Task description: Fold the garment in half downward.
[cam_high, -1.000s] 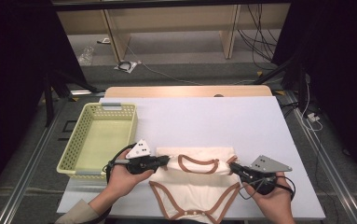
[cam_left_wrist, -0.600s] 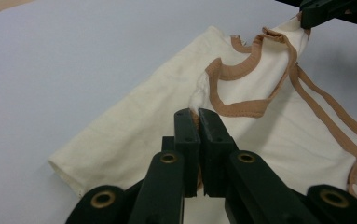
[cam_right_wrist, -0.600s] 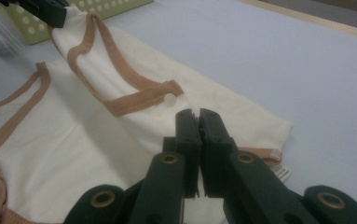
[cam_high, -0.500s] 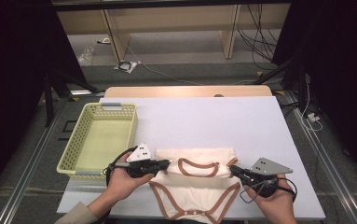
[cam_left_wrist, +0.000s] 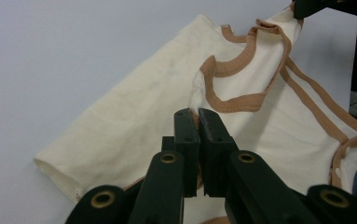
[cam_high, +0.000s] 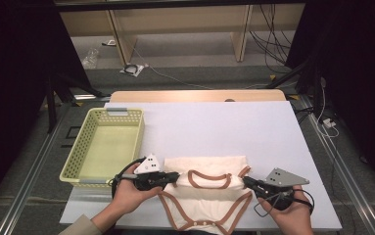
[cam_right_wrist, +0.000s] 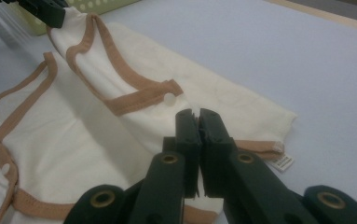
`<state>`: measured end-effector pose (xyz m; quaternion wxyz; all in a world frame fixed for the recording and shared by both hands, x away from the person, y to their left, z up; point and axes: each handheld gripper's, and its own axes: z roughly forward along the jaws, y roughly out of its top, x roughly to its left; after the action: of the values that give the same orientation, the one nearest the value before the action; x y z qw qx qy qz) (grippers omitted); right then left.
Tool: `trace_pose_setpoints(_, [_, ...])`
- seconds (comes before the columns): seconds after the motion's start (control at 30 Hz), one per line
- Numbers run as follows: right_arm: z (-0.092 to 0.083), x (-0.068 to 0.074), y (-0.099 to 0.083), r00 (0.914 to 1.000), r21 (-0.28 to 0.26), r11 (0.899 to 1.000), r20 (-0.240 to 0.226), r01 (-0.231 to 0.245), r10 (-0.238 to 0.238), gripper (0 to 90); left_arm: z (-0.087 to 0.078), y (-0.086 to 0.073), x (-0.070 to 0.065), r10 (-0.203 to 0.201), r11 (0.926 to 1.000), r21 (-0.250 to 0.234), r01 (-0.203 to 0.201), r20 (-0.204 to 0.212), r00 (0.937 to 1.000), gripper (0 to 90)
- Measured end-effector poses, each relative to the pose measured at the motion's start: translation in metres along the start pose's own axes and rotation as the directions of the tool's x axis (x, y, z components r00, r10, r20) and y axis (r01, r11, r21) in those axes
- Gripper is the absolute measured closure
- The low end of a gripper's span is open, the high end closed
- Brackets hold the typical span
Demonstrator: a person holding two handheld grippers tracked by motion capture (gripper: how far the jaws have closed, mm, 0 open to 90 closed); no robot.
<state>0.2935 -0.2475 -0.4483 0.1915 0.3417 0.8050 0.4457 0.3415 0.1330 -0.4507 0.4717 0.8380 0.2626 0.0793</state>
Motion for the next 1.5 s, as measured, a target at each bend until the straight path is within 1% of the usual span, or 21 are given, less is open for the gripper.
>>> trace_pose_setpoints(0.23, [-0.003, 0.001, -0.002, 1.0, 0.012, 1.0, -0.01, 0.002, -0.002, 88.0, -0.001, -0.002, -0.004, 0.008, 0.9999, 0.01, -0.008, 0.011, 0.9999, 86.1])
trace_pose_setpoints(0.3, [-0.003, 0.002, -0.002, 0.9999, 0.004, 1.0, -0.012, 0.009, -0.009, 88.0, -0.001, -0.002, -0.005, 0.01, 0.9999, 0.012, -0.01, 0.012, 0.9999, 86.1])
trace_pose_setpoints(0.53, [-0.005, 0.004, -0.003, 0.9997, 0.018, 1.0, -0.019, 0.016, -0.016, 88.0, -0.002, -0.004, -0.007, 0.012, 0.9998, 0.018, -0.012, 0.02, 0.9997, 86.0])
trace_pose_setpoints(0.63, [-0.005, 0.005, -0.004, 0.9997, 0.014, 1.0, -0.021, 0.015, -0.015, 88.0, -0.003, -0.005, -0.008, 0.016, 0.9996, 0.023, -0.016, 0.023, 0.9996, 86.0])
trace_pose_setpoints(0.73, [-0.006, 0.006, -0.004, 0.9995, 0.022, 1.0, -0.025, 0.017, -0.017, 88.0, -0.003, -0.005, -0.009, 0.017, 0.9996, 0.024, -0.017, 0.026, 0.9995, 86.1])
trace_pose_setpoints(0.77, [-0.007, 0.005, -0.004, 0.9995, 0.031, 0.999, -0.024, 0.02, -0.019, 88.0, -0.003, -0.006, -0.009, 0.018, 0.9995, 0.025, -0.019, 0.027, 0.9995, 86.0])
trace_pose_setpoints(0.83, [-0.006, 0.006, -0.005, 0.9994, 0.023, 1.0, -0.031, 0.018, -0.017, 88.0, -0.003, -0.006, -0.01, 0.023, 0.9993, 0.028, -0.023, 0.029, 0.9993, 86.0])
trace_pose_setpoints(0.97, [-0.006, 0.006, -0.007, 0.9989, 0.041, 0.999, -0.043, 0.023, -0.021, 88.0, -0.003, -0.007, -0.011, 0.025, 0.9991, 0.035, -0.026, 0.032, 0.9992, 86.0])
trace_pose_setpoints(1.17, [-0.006, 0.007, -0.008, 0.9977, 0.051, 0.998, -0.062, 0.03, -0.027, 88.0, -0.004, -0.008, -0.013, 0.03, 0.9985, 0.044, -0.032, 0.039, 0.9988, 86.0])
trace_pose_setpoints(1.33, [-0.005, 0.008, -0.009, 0.9956, 0.066, 0.997, -0.085, 0.045, -0.04, 88.0, -0.004, -0.01, -0.014, 0.041, 0.9972, 0.06, -0.044, 0.05, 0.9979, 86.0])
trace_pose_setpoints(1.5, [-0.005, 0.009, -0.01, 0.9945, 0.076, 0.996, -0.097, 0.047, -0.04, 88.0, -0.005, -0.01, -0.015, 0.043, 0.9971, 0.06, -0.047, 0.054, 0.9976, 86.0])
